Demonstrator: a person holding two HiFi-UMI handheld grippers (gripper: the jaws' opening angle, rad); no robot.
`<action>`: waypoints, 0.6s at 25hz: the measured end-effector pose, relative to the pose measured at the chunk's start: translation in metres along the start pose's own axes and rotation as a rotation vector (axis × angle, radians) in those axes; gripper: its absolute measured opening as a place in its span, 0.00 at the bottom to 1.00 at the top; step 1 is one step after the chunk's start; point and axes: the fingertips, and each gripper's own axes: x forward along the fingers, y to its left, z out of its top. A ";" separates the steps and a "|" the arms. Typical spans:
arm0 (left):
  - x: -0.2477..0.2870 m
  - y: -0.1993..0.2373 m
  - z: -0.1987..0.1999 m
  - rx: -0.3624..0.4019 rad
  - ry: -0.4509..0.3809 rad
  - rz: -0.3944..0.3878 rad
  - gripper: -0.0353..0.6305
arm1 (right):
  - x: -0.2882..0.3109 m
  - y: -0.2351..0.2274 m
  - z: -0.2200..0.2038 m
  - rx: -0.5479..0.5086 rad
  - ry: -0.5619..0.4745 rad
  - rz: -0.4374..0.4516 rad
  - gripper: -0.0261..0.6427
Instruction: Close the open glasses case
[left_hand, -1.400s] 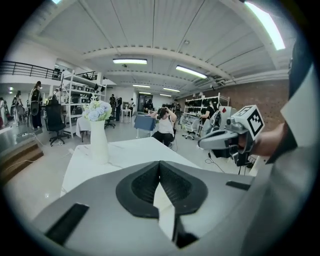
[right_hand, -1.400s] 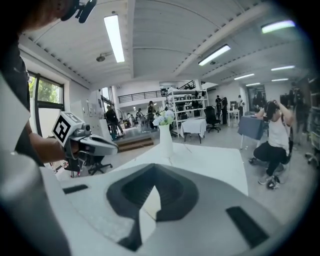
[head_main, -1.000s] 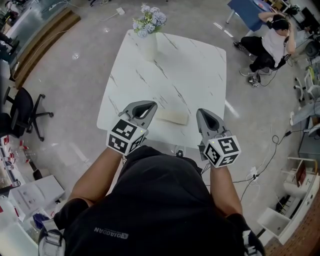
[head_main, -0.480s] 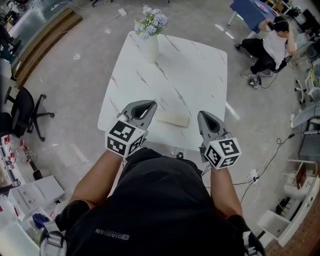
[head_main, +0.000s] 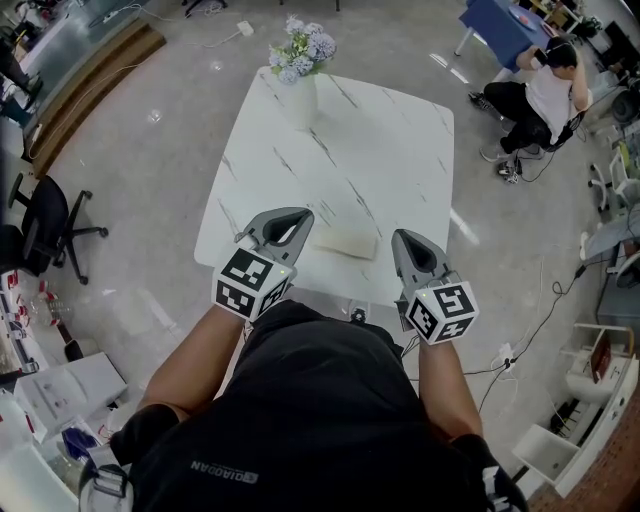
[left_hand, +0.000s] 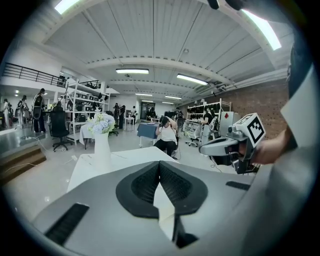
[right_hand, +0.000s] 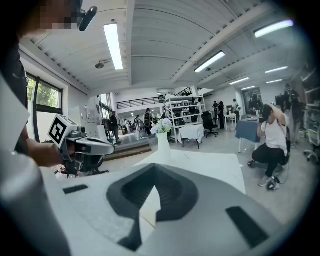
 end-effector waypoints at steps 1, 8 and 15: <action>0.000 0.000 -0.001 0.001 0.001 0.000 0.06 | 0.000 0.000 -0.001 -0.001 0.001 0.001 0.04; -0.001 0.001 -0.002 0.001 0.003 0.004 0.06 | 0.001 0.002 -0.001 -0.001 0.005 0.003 0.04; 0.001 0.000 -0.003 0.011 0.006 0.003 0.06 | 0.002 0.001 -0.002 -0.002 0.009 0.002 0.04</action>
